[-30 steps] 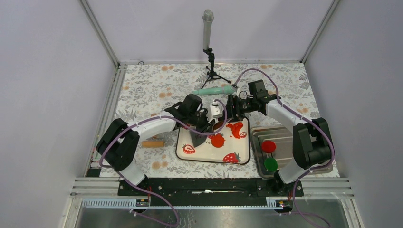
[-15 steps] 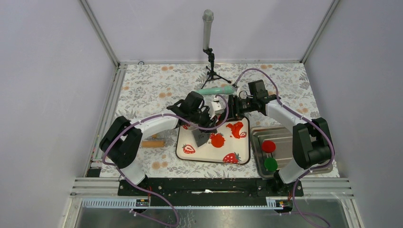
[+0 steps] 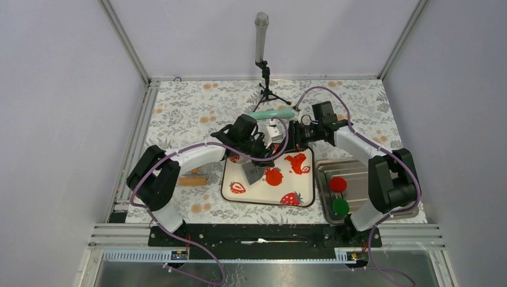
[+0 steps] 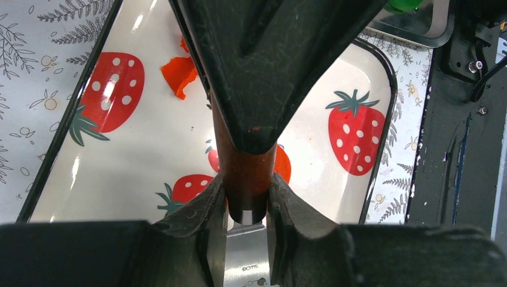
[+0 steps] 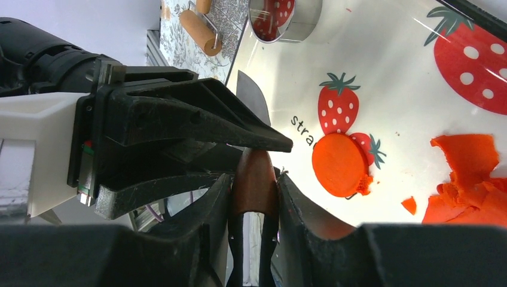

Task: Roll out the dumpling wrappers from the dough

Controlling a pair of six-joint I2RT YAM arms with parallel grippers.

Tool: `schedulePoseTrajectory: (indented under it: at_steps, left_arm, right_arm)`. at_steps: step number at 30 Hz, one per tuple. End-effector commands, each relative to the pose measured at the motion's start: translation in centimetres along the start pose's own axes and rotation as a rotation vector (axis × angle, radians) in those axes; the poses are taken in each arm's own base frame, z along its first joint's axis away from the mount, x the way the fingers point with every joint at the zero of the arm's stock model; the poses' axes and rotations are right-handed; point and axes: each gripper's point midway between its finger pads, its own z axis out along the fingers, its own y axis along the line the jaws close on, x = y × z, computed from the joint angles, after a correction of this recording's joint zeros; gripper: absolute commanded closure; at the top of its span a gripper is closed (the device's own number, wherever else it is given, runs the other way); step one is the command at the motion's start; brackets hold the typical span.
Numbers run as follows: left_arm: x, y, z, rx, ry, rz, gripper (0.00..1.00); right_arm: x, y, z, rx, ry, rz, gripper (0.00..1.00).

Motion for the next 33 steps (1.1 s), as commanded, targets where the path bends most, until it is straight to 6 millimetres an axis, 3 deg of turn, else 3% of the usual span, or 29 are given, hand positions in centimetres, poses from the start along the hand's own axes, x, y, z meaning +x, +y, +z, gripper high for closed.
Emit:
schedulePoseTrajectory:
  at_steps: [1,4,6,9,11,14,16,18,20,25,33]
  left_arm:
    - [-4.0,-0.3,-0.1,0.009,-0.100,0.063,0.94]
    - [-3.8,-0.2,-1.0,-0.027,-0.075,0.037,0.63]
    - [-4.1,-0.7,-2.8,-0.040,-0.074,0.040,0.53]
    - [-4.4,-0.8,-6.0,-0.105,-0.105,-0.001,0.46]
    - [-3.7,0.6,-8.1,-0.230,-0.099,-0.141,0.43]
    - [-0.8,3.3,-11.1,-0.446,-0.070,-0.348,0.42]
    - [2.0,5.2,-13.2,-0.612,-0.056,-0.485,0.38]
    - [4.8,6.8,-14.8,-0.717,-0.023,-0.576,0.39]
    - [6.4,7.8,-15.2,-0.750,0.005,-0.633,0.40]
    - [8.5,8.5,-13.5,-0.705,0.070,-0.712,0.48]
    - [11.8,9.6,-12.4,-0.721,0.165,-0.827,0.54]
  right_arm:
    - [-0.5,0.7,-0.6,0.026,-0.041,-0.064,1.00]
    - [-0.6,1.1,-1.9,0.049,-0.057,-0.089,1.00]
    - [-0.8,1.1,-3.4,0.075,-0.079,-0.096,1.00]
    - [-1.3,0.7,-6.3,0.115,-0.125,-0.070,1.00]
    - [-1.6,0.0,-8.5,0.164,-0.161,-0.047,1.00]
    - [-1.3,-1.0,-11.3,0.243,-0.185,-0.033,1.00]
    - [-0.4,-1.4,-12.5,0.317,-0.167,-0.091,1.00]
    - [0.6,-2.2,-13.6,0.392,-0.158,-0.168,1.00]
    - [1.5,-2.9,-14.4,0.443,-0.171,-0.184,1.00]
    - [2.9,-3.7,-14.9,0.467,-0.175,-0.168,1.00]
    - [4.5,-4.3,-13.8,0.410,-0.127,-0.188,1.00]
